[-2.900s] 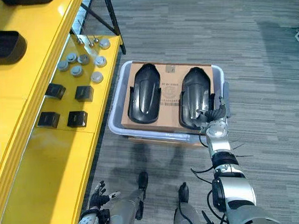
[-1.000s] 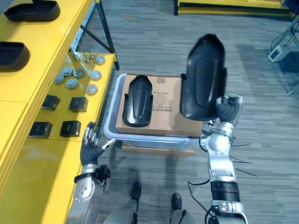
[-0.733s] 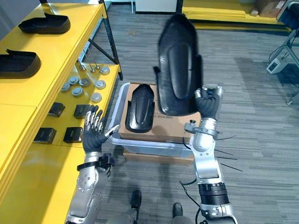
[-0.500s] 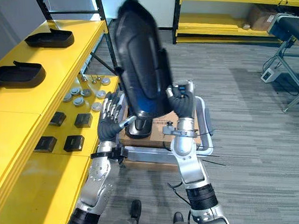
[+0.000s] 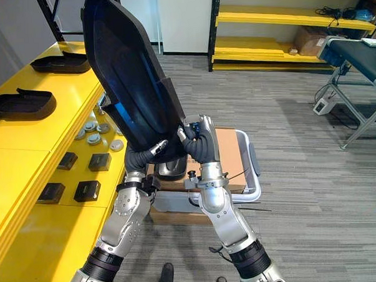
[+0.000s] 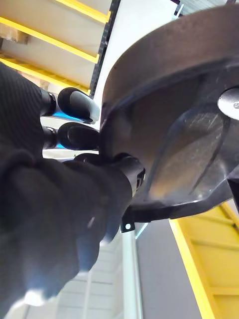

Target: Walk over and take plastic housings, then place them on the shelf

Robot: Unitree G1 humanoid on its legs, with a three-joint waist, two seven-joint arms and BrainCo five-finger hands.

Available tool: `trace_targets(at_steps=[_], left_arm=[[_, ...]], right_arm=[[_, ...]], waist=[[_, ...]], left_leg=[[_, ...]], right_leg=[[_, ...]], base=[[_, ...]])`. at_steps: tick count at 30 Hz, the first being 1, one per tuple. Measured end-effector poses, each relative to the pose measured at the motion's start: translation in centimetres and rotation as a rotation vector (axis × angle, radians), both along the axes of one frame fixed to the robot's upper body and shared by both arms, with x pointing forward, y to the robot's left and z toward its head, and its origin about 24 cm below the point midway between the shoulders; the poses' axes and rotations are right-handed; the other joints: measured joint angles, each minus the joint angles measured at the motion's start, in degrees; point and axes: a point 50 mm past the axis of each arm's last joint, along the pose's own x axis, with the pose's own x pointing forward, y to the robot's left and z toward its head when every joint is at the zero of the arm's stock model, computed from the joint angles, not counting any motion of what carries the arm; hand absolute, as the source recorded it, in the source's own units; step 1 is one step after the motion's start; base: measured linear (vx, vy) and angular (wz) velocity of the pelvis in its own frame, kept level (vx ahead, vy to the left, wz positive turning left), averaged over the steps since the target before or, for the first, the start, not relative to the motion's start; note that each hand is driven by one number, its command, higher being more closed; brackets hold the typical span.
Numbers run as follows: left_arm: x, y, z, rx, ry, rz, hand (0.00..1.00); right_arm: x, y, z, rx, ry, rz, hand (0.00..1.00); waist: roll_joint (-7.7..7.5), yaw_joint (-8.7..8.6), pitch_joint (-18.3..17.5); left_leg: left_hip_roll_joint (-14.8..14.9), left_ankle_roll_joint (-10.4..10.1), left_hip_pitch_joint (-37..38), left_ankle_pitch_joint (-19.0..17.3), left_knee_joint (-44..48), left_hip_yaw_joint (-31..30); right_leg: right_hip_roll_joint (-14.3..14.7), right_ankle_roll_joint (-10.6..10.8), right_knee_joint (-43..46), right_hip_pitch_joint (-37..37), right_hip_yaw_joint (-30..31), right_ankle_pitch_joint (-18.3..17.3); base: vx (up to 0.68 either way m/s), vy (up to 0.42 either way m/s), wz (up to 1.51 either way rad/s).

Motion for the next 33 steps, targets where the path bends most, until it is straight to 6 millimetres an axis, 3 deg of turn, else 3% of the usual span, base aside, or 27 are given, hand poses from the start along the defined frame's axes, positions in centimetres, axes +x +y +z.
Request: trace_targets(at_steps=[4, 8, 11, 13, 15, 17, 21, 23, 26, 28, 29, 30, 31, 33], left_arm=[[0.2, 1.1, 0.1, 0.016, 0.002, 0.047, 1.0], [0.3, 1.4, 0.1, 0.098, -0.008, 0.079, 1.0], [-0.1, 1.5, -0.3, 0.16, -0.009, 0.102, 1.0], [-0.7, 1.6, -1.1, 0.197, 0.014, 0.113, 1.0], [-1.7, 1.8, -2.6, 0.226, 0.071, 0.129, 1.0], [-2.3, 2.5, -3.4, 0.244, 0.109, 0.158, 1.0], [-3.4, 3.9, -3.9, 0.241, 0.133, 0.225, 1.0], [-4.0, 4.8, -3.5, 0.232, 0.121, 0.267, 1.0], [-4.8, 5.9, -3.5, 0.224, 0.128, 0.317, 1.0], [-5.5, 6.7, -3.6, 0.217, 0.137, 0.357, 1.0], [-5.8, 6.9, -3.6, 0.214, 0.14, 0.368, 1.0], [-6.2, 7.1, -3.7, 0.213, 0.139, 0.376, 1.0], [-6.3, 7.1, -3.8, 0.213, 0.14, 0.376, 1.0], [-6.9, 7.2, -3.7, 0.213, 0.137, 0.365, 1.0]], right_arm=[[-0.3, -0.3, -1.7, -0.007, 0.096, 0.048, 0.0], [-0.2, -0.7, -1.1, 0.057, 0.093, 0.081, 0.0], [0.3, -2.0, 0.8, 0.105, 0.015, 0.051, 0.0], [0.5, -3.6, 2.6, 0.162, -0.063, 0.007, 0.0], [0.4, -6.4, 5.0, 0.25, -0.173, -0.07, 0.0], [0.0, -8.6, 6.0, 0.322, -0.237, -0.137, 0.0], [-0.9, -13.5, 6.4, 0.452, -0.31, -0.297, 0.0], [-2.1, -16.5, 5.6, 0.521, -0.325, -0.41, 0.0], [-2.9, -19.7, 2.8, 0.576, -0.244, -0.553, 0.0], [-3.3, -21.9, -1.2, 0.604, -0.086, -0.693, 0.0], [-3.6, -22.7, -3.4, 0.615, 0.012, -0.749, 0.0], [-4.4, -23.8, -6.9, 0.627, 0.163, -0.832, 0.0], [-5.0, -24.2, -8.7, 0.639, 0.241, -0.874, 0.0], [-8.3, -25.1, -15.9, 0.68, 0.581, -1.011, 0.0]], waist=[[0.08, 0.02, -0.42], [0.07, 0.06, -1.21], [0.06, 0.15, -1.26], [0.06, 0.17, -1.26], [0.07, 0.07, -1.26], [0.08, -0.01, -1.26], [0.11, -0.07, -1.28], [0.27, -0.05, -1.38], [0.9, -0.33, -2.09], [1.45, -0.81, -2.5], [1.65, -1.08, -2.63], [1.95, -1.34, -2.83], [2.11, -1.33, -2.91], [2.51, -1.28, -3.16]], left_leg=[[-0.04, 0.0, 0.02, 0.0, 0.0, -0.01], [-0.04, 0.0, 0.14, 0.01, 0.0, -0.02], [-0.03, -0.01, 0.53, 0.01, 0.0, -0.02], [-0.03, 0.0, 0.58, 0.0, 0.0, -0.03], [-0.03, 0.2, 0.79, -0.15, -0.01, 0.0], [-0.03, 0.22, 0.92, -0.16, -0.01, 0.0], [-0.09, 0.23, 1.18, -0.18, -0.01, -0.09], [-0.14, 0.24, 1.15, -0.19, -0.01, -0.15], [-0.21, 0.34, 1.12, -0.26, -0.02, -0.14], [-0.2, 0.35, 1.09, -0.28, -0.02, -0.19], [-0.17, 0.35, 1.03, -0.28, -0.02, -0.31], [-0.16, 0.34, 0.96, -0.29, -0.02, -0.53], [-0.17, 0.34, 0.91, -0.29, -0.02, -0.55], [-0.08, -0.17, 0.72, -0.68, -0.01, -0.73]], right_leg=[[-0.01, 0.0, 0.02, 0.03, 0.07, 0.0], [-0.01, -0.01, 0.21, 0.1, 0.09, 0.0], [-0.01, 0.01, 0.6, 0.28, 0.18, -0.01], [-0.02, 0.06, 0.65, 0.33, 0.18, -0.05], [-0.02, 0.11, 0.64, 0.5, 0.22, -0.08], [-0.02, 0.19, 0.62, 0.63, 0.21, -0.13], [-0.06, 0.25, 0.46, 1.01, 0.13, -0.18], [-0.1, 0.28, 0.43, 1.01, 0.11, -0.2], [-0.19, 0.32, 0.34, 1.0, 0.12, -0.23], [-0.19, 0.35, 0.27, 1.0, 0.07, -0.25], [-0.16, 0.36, 0.19, 1.0, 0.01, -0.26], [-0.13, 0.38, 0.08, 1.02, -0.06, -0.27], [-0.13, 0.39, 0.05, 1.02, -0.11, -0.28], [-0.13, 0.38, -0.35, 1.02, 0.01, -0.26]], base=[[0.0, 0.0, 0.0], [0.0, 0.0, 0.0], [0.0, 0.0, 0.0], [0.0, 0.0, 0.0], [0.0, 0.0, 0.0], [0.0, 0.0, 0.0], [0.0, 0.0, 0.0], [0.0, 0.0, 0.0], [0.0, 0.0, 0.0], [0.0, 0.0, 0.0], [0.0, 0.0, 0.0], [0.0, 0.0, 0.03], [0.0, 0.0, 0.0], [0.0, 0.0, 0.0]])
